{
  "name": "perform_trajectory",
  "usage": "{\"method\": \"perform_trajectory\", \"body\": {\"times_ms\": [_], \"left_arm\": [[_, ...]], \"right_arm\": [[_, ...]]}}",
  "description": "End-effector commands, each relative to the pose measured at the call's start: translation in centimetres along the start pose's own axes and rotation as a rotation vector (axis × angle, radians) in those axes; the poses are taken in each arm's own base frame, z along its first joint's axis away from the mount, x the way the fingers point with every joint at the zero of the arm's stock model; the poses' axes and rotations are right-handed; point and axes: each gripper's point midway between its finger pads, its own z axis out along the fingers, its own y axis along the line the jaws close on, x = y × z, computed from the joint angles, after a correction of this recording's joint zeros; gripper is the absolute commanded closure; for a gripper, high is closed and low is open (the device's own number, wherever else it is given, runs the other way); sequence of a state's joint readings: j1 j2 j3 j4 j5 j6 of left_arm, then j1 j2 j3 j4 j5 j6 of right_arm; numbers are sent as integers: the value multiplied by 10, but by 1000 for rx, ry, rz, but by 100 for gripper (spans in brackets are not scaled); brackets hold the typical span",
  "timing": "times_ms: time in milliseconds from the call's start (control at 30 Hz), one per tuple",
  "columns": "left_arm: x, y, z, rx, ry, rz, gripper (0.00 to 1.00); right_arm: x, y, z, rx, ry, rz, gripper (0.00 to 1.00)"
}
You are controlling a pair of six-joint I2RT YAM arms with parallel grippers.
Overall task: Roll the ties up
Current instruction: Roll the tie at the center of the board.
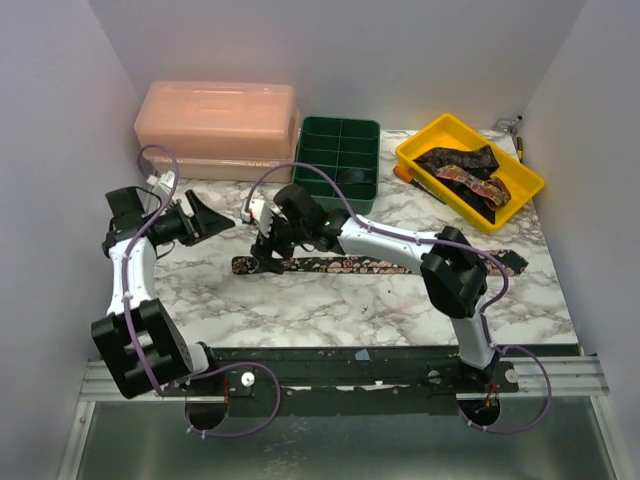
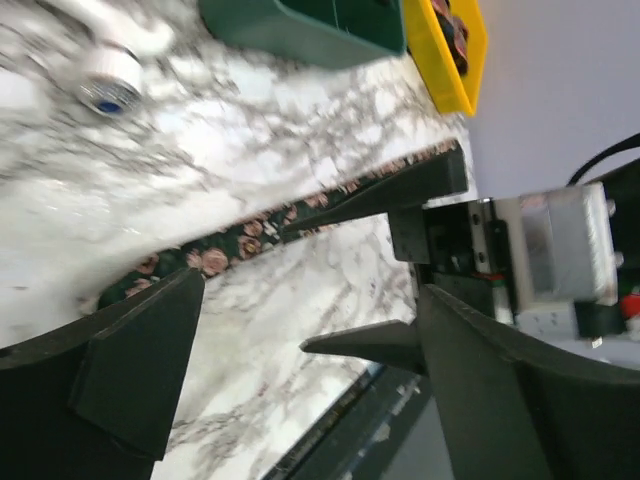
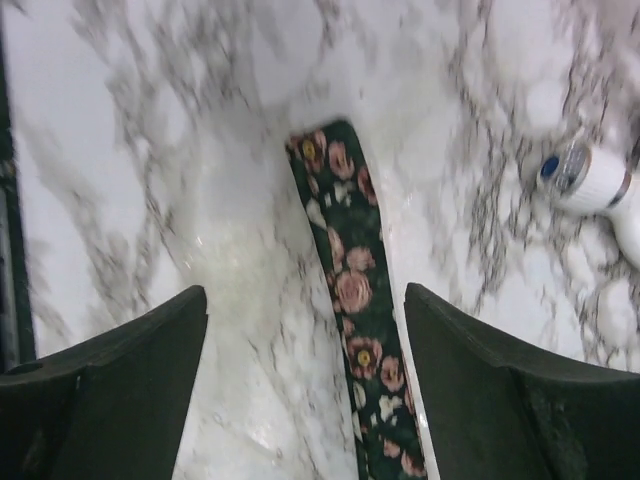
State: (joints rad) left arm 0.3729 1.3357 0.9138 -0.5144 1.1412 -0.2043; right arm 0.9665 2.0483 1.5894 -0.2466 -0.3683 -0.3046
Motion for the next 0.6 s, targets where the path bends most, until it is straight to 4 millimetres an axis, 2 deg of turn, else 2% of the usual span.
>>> {"method": "perform_trajectory", "body": {"times_ms": [0, 67, 167, 267, 333, 433, 467, 567], "left_arm": [[-28, -1, -37, -128, -135, 85, 3], [-47, 4, -56, -225, -211, 102, 1], [-87, -4, -88, -305, -333, 113, 1], [-110, -21, -106, -355, -376, 165, 2], [-115, -29, -113, -379, -398, 205, 1], [-113, -32, -119, -424, -422, 243, 2], [-110, -31, -119, -432, -422, 240, 2], [-101, -31, -118, -436, -424, 229, 1]], "right_arm": [[-44, 18, 7, -128, -129, 215, 9], [-59, 22, 9, -161, -170, 300, 1], [-81, 27, 14, -216, -236, 452, 0], [-105, 31, 18, -281, -299, 646, 0], [-122, 31, 18, -327, -326, 724, 0], [-140, 32, 16, -408, -406, 747, 0], [-142, 31, 18, -421, -429, 783, 0], [-129, 22, 29, -418, -429, 946, 0]]}}
